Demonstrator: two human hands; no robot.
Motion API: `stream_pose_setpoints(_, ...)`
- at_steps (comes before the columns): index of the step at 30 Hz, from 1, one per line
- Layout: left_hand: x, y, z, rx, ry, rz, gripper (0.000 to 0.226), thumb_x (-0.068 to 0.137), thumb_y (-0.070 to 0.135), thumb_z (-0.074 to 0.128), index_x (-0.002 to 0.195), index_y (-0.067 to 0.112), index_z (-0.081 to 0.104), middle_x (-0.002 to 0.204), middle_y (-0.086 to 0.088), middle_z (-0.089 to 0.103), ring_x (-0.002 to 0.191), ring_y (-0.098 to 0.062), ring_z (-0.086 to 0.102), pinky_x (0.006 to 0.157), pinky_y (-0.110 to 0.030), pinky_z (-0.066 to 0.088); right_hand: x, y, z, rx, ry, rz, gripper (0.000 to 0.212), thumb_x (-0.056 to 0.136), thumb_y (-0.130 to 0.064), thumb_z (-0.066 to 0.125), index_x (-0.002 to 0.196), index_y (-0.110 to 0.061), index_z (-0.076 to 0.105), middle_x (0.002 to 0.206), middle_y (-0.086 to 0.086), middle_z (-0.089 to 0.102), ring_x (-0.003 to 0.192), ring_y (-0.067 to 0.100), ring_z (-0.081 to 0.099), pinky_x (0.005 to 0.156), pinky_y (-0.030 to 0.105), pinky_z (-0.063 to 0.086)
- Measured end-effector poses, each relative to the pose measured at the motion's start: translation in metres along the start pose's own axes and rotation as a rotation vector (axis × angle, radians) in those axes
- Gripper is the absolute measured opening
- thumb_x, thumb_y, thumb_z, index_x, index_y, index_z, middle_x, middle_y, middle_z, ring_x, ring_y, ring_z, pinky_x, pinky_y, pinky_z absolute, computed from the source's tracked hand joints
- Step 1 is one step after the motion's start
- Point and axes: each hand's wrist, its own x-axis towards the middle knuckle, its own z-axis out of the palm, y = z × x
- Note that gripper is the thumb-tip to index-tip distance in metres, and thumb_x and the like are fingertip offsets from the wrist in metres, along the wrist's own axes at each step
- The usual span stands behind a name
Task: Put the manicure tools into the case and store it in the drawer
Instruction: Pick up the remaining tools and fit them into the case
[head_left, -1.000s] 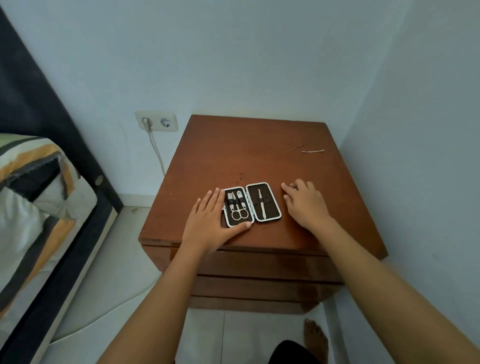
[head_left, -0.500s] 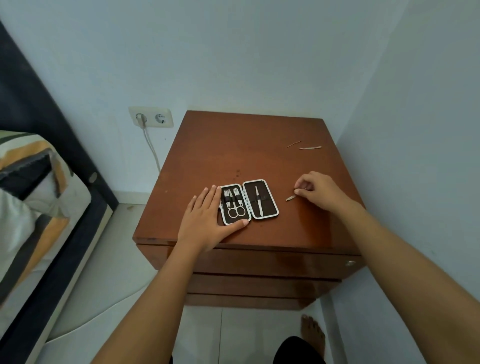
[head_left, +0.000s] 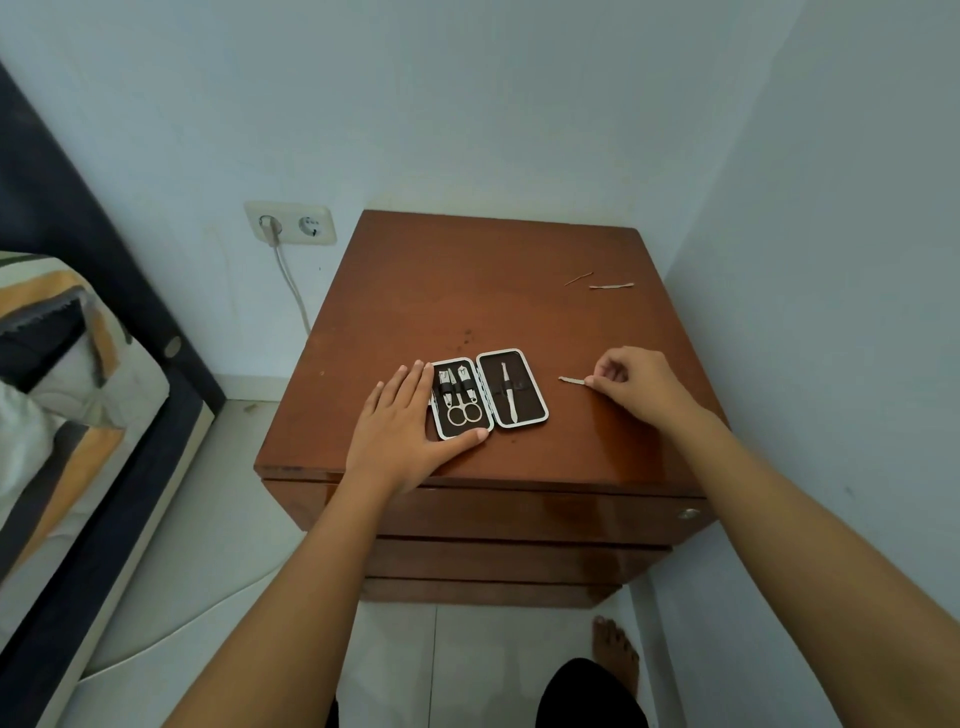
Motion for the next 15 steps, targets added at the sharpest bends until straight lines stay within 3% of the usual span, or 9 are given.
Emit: stream_pose_setpoints(15,0.001,0.0,0.0,0.014,-0.012,-0.002,0.118,0.058,0.093,0.012,0.151,0.02,0.004,0.159,0.005,0.004,0.145,-0.01,-0.002,0.117,-0.032,-0.003,-0.014,-0.003,0.0,0.096,-0.02,0.046,0.011,0.077,-0.017,0.074,0.084,-0.01,0.068,0.075,-0.002,0.058,0.064,0.007,0.05,0.059,0.013,0.04)
